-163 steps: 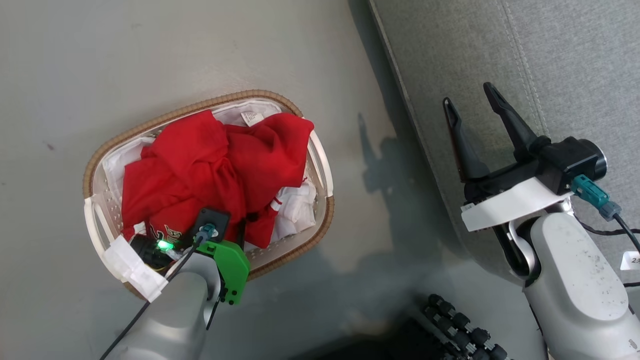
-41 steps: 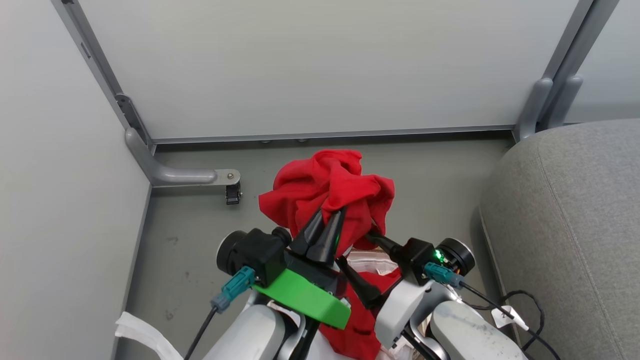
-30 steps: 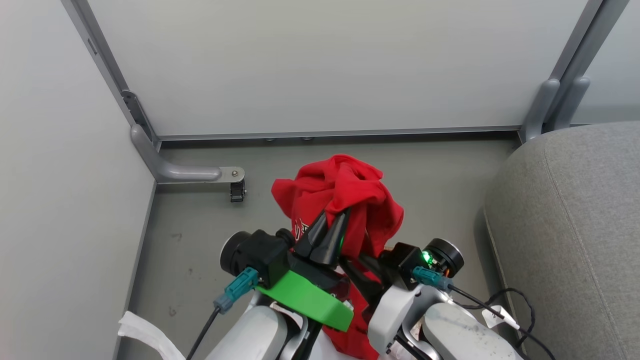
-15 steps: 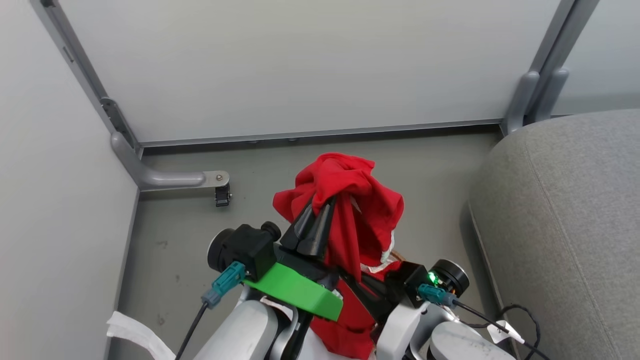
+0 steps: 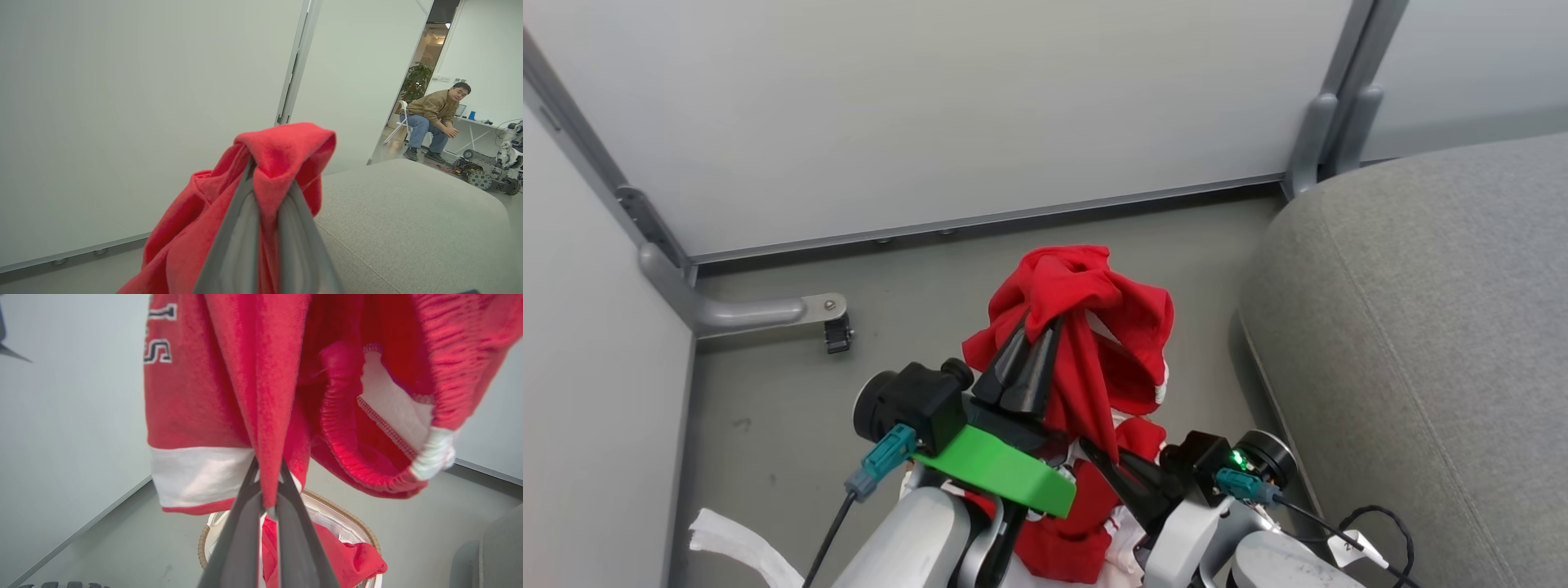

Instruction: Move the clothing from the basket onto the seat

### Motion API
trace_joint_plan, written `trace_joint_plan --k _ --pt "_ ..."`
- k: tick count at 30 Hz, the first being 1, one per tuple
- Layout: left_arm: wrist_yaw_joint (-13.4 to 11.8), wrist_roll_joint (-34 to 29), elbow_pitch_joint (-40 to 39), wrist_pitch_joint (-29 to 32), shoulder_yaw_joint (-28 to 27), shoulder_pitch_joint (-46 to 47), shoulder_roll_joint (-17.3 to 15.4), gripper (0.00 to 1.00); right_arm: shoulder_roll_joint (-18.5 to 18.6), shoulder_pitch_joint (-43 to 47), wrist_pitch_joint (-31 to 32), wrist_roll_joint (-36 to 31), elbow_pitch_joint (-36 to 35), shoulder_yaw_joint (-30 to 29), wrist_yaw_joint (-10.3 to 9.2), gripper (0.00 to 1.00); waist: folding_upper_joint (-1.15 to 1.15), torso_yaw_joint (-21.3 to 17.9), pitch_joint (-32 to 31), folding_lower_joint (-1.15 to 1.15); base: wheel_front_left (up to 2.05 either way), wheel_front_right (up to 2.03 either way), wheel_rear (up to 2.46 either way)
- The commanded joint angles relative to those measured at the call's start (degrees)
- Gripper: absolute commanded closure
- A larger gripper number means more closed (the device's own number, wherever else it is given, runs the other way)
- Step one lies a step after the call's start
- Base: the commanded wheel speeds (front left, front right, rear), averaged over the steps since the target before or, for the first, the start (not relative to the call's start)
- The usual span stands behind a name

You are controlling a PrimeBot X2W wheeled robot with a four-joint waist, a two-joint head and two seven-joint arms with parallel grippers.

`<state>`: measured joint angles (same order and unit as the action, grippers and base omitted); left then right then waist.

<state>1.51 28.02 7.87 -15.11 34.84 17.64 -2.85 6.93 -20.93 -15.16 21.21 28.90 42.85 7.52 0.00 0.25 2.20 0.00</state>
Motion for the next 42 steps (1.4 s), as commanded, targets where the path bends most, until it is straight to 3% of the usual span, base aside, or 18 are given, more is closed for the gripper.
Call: trace_joint_plan --k 1,2,8,21,27,32,42 --pt "-0.1 -0.1 -0.4 -0.1 -0.7 1.0 -0.1 0.52 0.4 0.6 0.0 -0.1 -0.1 -0.1 -0.06 1.00 0.00 -1.9 0.5 0.00 0.00 0.00 0.00" --pt "0.1 0.0 -0.2 -0.1 -0.7 1.1 -0.1 0.00 0.4 0.5 0.0 -0.2 -0.3 -0.2 -0.06 1.00 0.00 -2.6 0.5 0.00 0.00 0.00 0.00" --pt "0.1 -1.1 0.6 0.0 -1.0 1.4 -0.1 0.00 0.3 0.1 0.0 -0.5 -1.5 -0.5 -0.06 1.00 0.00 -7.5 1.0 0.00 0.00 0.00 0.00" --pt "0.9 -4.3 2.9 0.0 -2.8 2.1 -0.1 0.00 0.5 -0.8 0.0 -0.5 -4.9 -1.5 -0.06 1.00 0.00 -23.1 3.1 0.00 0.00 0.00 0.00" --pt "1.2 -5.3 4.0 0.0 -3.5 2.4 -0.2 0.00 0.3 -0.7 0.0 -0.9 -6.6 -3.6 -0.06 1.00 0.00 -28.4 4.0 0.00 0.00 0.00 0.00" --pt "1.6 -5.7 4.7 0.0 -3.2 2.7 -0.2 0.00 0.7 -0.7 0.0 -1.3 -8.6 -6.4 -0.06 1.00 0.00 -30.6 4.7 0.00 0.00 0.00 0.00" --pt "2.7 -6.6 5.6 0.0 -3.0 4.6 -0.2 0.00 2.0 -4.4 0.0 -3.8 -15.4 -17.7 -0.06 1.00 0.00 -31.7 8.5 0.00 0.00 0.00 0.00"
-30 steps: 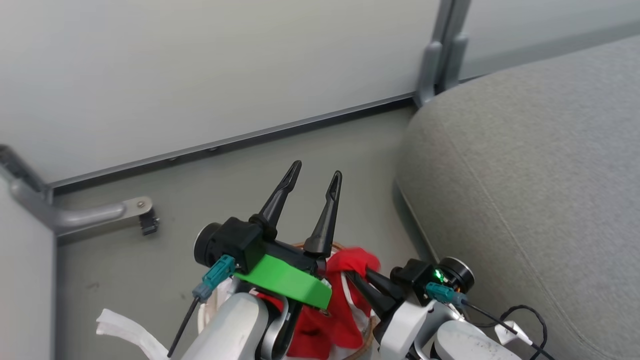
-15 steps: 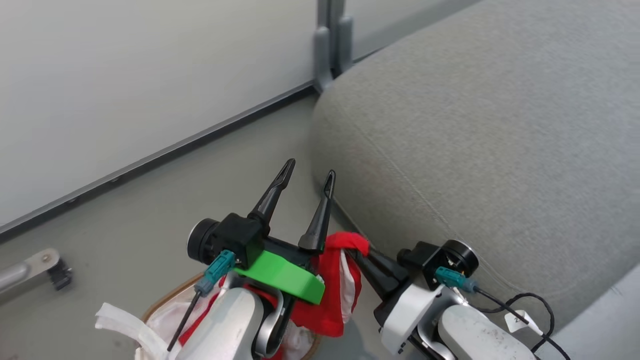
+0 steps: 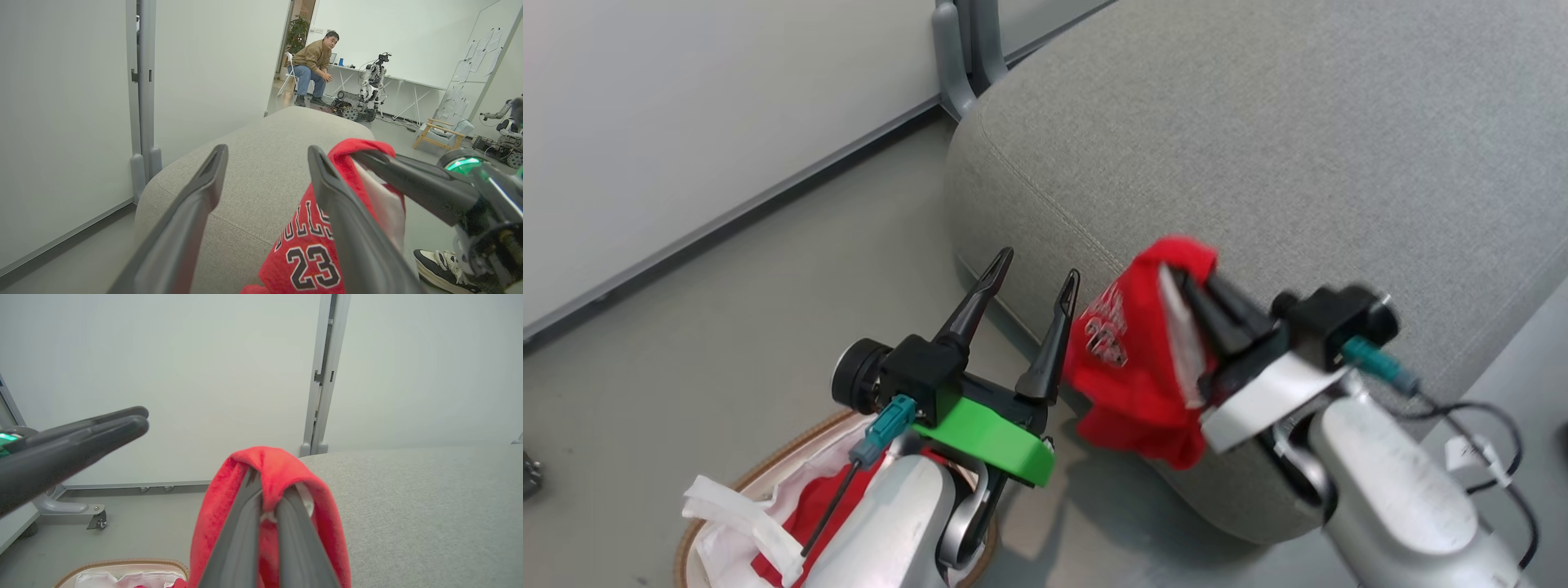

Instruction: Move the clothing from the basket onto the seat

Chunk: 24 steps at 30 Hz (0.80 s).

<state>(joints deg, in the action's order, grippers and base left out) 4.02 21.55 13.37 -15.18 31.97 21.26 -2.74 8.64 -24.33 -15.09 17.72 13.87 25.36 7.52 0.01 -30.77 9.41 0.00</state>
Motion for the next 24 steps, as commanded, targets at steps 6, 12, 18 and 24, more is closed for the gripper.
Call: trace_joint_plan --k 6,12,18,24 --pt "0.8 -2.2 1.3 0.0 -1.1 1.9 -0.3 0.00 6.4 -10.0 -0.1 -3.1 -1.4 -4.1 -0.06 1.00 -0.01 -0.7 4.2 0.00 0.00 0.00 0.00" --pt "1.2 -5.8 2.7 0.0 -2.9 1.3 -0.3 0.00 12.8 -21.4 -0.1 -5.1 2.4 -6.2 -0.07 1.00 -0.01 -0.5 7.9 0.00 0.00 0.00 0.00" --pt "1.9 -8.0 2.8 0.0 -3.1 3.2 -0.3 0.00 18.3 -30.2 -0.1 -7.1 8.4 -9.6 -0.06 1.00 -0.01 3.0 12.5 0.00 0.00 0.00 0.00" --pt "2.3 -10.4 3.0 0.0 -3.9 6.1 -0.3 0.00 22.0 -35.4 -0.1 -8.7 13.8 -14.7 -0.07 1.00 -0.01 6.3 18.8 0.00 0.00 0.00 0.00"
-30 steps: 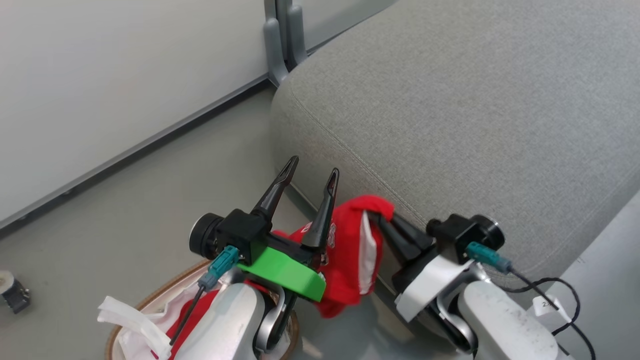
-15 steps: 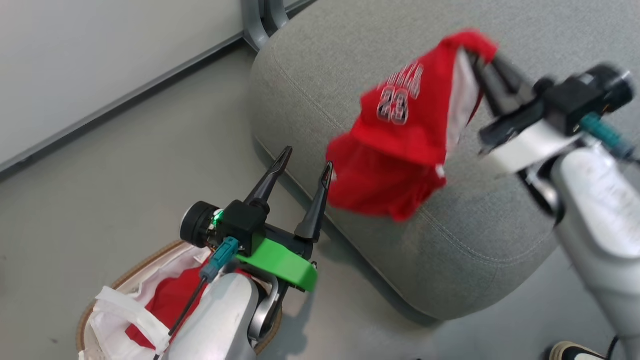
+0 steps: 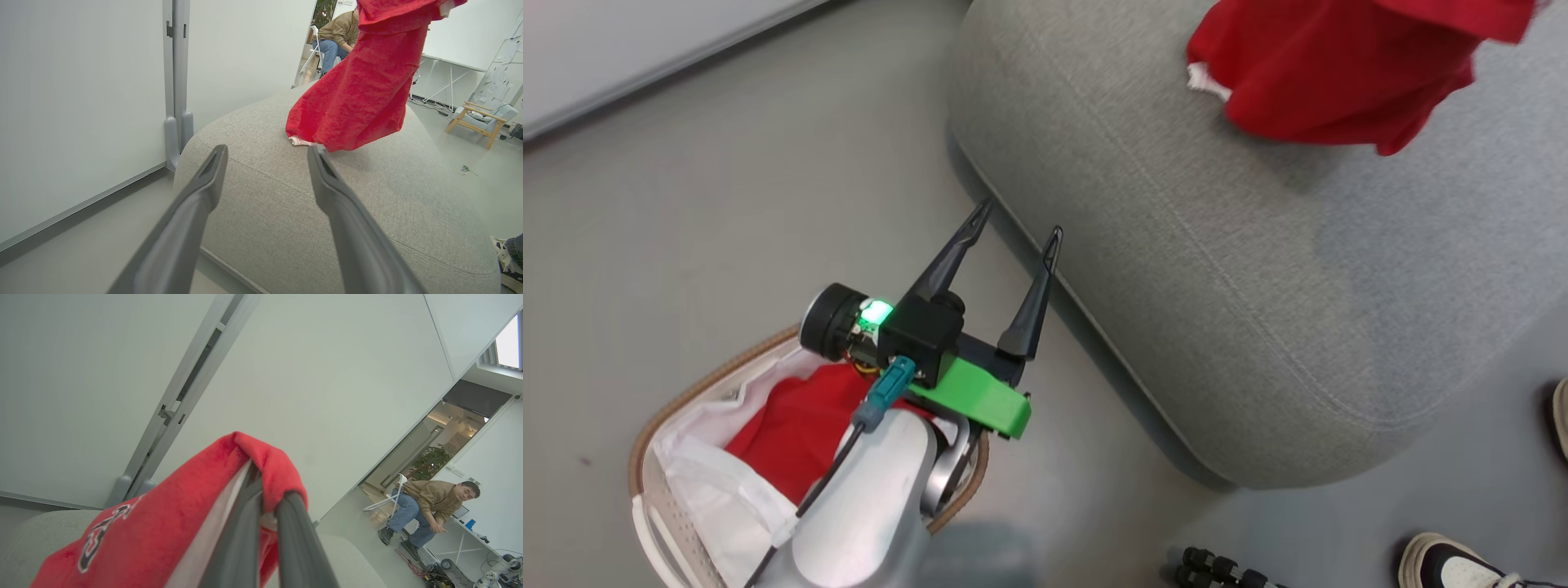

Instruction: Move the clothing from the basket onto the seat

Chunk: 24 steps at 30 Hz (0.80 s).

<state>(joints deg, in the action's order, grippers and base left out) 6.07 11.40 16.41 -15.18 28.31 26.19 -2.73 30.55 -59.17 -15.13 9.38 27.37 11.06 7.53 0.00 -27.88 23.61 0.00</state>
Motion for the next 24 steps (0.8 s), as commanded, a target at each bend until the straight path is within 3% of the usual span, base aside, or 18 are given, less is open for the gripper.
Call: trace_joint_plan --k 1,6,15,16,17,18,19,24 --pt "0.3 -0.5 0.1 0.0 -0.3 1.6 -0.3 0.00 0.4 -1.0 0.0 -0.4 1.0 -1.3 -0.08 1.00 0.00 3.9 5.6 0.00 0.00 0.00 0.00" --pt "-0.1 -1.6 0.2 0.0 -1.5 3.5 -0.3 0.00 0.5 0.2 0.0 -0.4 5.3 -6.3 -0.07 1.00 0.00 6.1 9.7 0.00 0.00 0.00 0.00" --pt "-0.6 -2.9 0.5 0.0 -3.7 3.9 -0.3 0.00 -3.2 7.3 0.0 -1.8 13.2 -10.7 -0.08 1.00 0.00 7.2 11.9 0.00 0.00 0.00 0.00" --pt "-0.6 -3.0 0.5 0.0 -3.9 4.0 -0.3 0.00 -3.5 8.3 0.0 -1.8 13.5 -11.4 -0.08 0.86 0.00 7.2 11.8 0.00 0.00 0.00 0.00" --pt "-0.7 -3.2 0.4 0.0 -4.2 4.0 -0.3 0.00 -3.9 9.3 0.0 -1.8 13.9 -11.7 -0.08 0.65 0.00 7.1 11.6 0.00 0.00 0.00 0.00" --pt "-0.8 -3.3 0.5 0.0 -4.6 4.0 -0.3 0.00 -4.4 10.4 0.0 -1.8 13.8 -12.4 -0.08 0.24 0.00 7.0 11.3 0.00 0.00 0.00 0.00" --pt "-0.9 -3.4 0.5 0.0 -4.8 4.0 -0.3 0.00 -4.7 11.4 0.0 -1.9 13.8 -12.9 -0.07 0.00 0.00 6.9 11.0 0.00 0.00 0.00 0.00" --pt "-1.6 -4.5 0.1 0.0 -6.6 2.5 -0.3 0.00 -7.8 17.5 0.0 -1.2 12.7 -15.7 -0.07 0.00 0.00 6.5 8.2 0.00 0.00 0.00 0.00"
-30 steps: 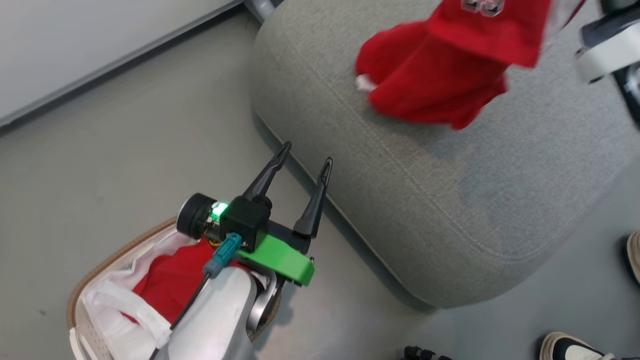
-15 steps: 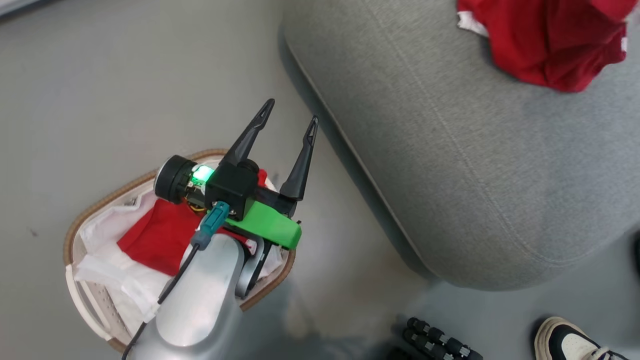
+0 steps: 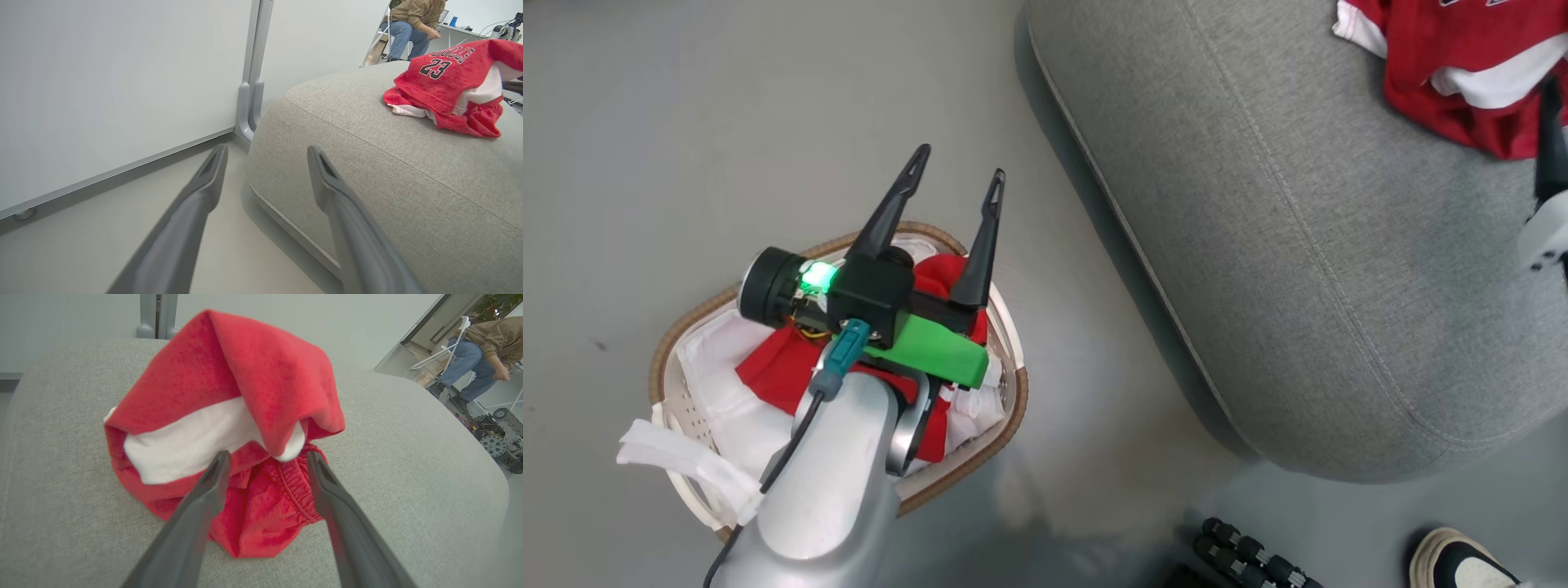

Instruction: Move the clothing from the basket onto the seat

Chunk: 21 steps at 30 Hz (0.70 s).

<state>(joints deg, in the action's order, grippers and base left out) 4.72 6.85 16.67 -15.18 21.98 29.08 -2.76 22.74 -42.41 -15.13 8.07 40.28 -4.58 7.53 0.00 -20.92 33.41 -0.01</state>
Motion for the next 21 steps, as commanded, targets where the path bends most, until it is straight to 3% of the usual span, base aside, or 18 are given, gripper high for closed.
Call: trace_joint_plan --k 1,10,21 --pt "-0.3 -0.2 -0.3 0.0 -0.8 -0.9 -0.3 0.00 -0.3 2.4 0.0 0.1 -0.5 -0.5 -0.08 0.00 0.00 -0.4 -2.4 0.01 0.00 0.00 0.00" --pt "-2.7 1.4 -2.1 0.0 -5.0 -5.4 -0.3 0.00 -2.7 12.5 0.0 1.8 -6.5 -5.0 -0.08 0.00 0.00 1.9 -9.2 0.01 0.00 0.00 0.00" --pt "-4.7 2.2 -3.0 0.0 -10.3 -11.3 -0.2 0.00 -7.3 18.5 0.0 4.4 -16.1 -2.1 -0.07 0.00 0.00 9.1 -15.9 0.01 0.00 0.00 0.00"
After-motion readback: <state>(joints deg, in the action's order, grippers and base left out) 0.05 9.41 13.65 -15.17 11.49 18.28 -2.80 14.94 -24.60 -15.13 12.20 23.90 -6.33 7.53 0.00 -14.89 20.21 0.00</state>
